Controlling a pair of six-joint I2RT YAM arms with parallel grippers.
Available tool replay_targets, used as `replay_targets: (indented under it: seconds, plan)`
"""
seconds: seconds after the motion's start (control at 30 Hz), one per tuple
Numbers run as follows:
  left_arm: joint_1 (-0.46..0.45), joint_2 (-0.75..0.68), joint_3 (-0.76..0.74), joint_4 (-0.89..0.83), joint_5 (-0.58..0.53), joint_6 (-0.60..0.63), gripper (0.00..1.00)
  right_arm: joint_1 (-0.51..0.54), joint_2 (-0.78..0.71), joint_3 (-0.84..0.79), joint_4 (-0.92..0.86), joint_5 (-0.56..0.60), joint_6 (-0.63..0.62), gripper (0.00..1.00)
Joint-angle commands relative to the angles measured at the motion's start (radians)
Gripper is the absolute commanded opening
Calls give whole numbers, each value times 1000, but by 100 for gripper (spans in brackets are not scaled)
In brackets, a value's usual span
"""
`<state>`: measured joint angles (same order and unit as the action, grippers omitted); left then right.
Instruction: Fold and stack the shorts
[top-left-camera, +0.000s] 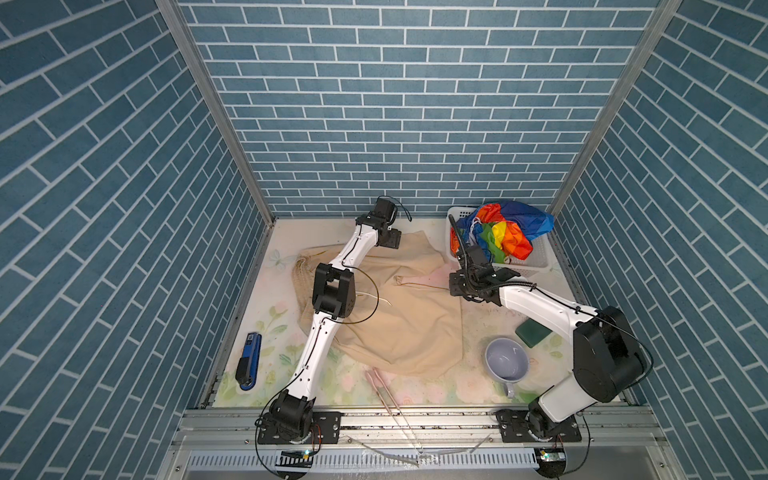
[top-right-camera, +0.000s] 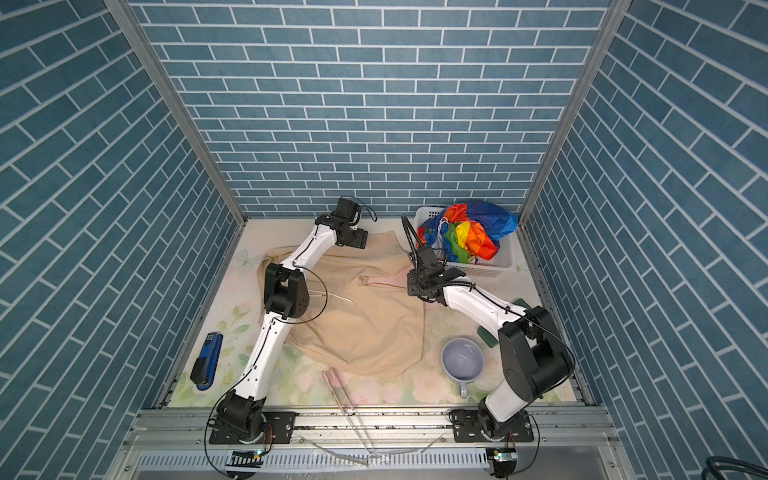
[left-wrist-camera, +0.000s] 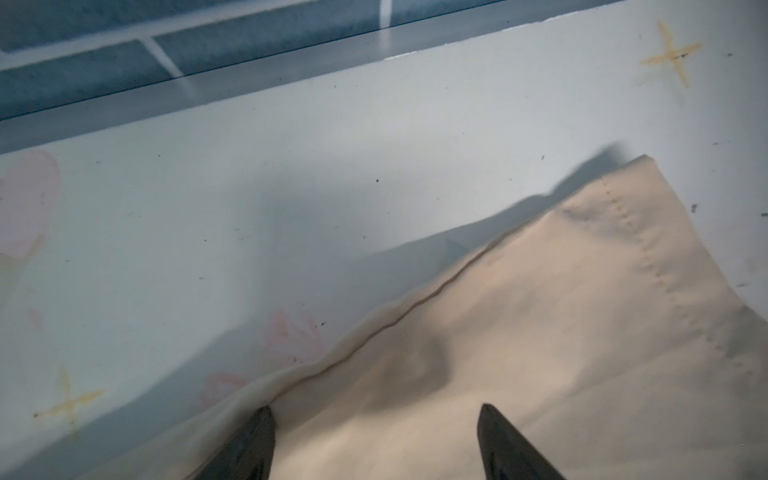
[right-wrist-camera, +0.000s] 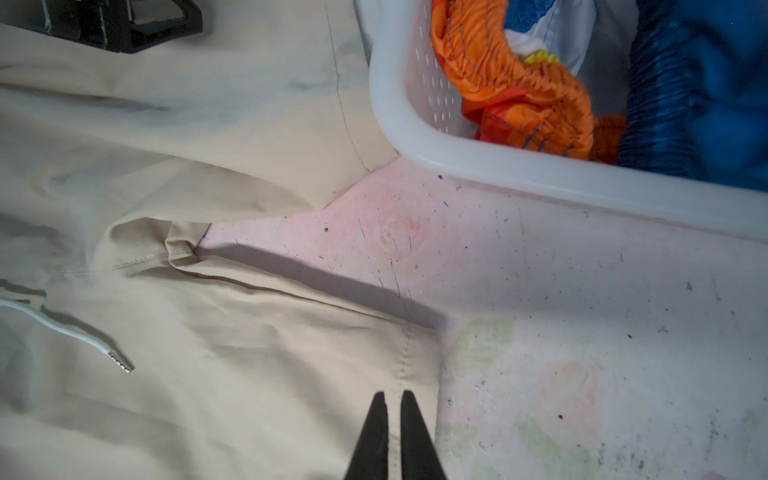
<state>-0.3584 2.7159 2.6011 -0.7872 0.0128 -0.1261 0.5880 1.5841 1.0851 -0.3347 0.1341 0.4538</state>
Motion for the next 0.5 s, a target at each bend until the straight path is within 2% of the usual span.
replay_targets:
  seconds: [0.0,0.03,0.1,0.2,0.27,0.3,0.37,0.47]
  plan:
    - [0,52,32,-5,11,-42,77,-4,3,-11,11,-7,47,11]
    - [-2,60,39,-8,14,-48,77,-5,3,-11,10,-7,49,11]
    - [-2,70,51,-12,17,-61,67,-6,2,-11,12,-8,54,11]
    - [-2,83,66,-22,25,-83,41,-8,3,-11,13,-10,60,11]
    - [0,86,67,-14,36,-99,17,-10,6,-11,14,-10,63,12]
    - [0,86,66,-4,46,-107,10,-11,6,-11,16,-11,64,12]
    - [7,91,61,32,90,-130,1,-13,5,-13,22,-13,66,12]
    - [39,91,65,96,165,-219,0,-13,-3,-21,31,-19,72,12]
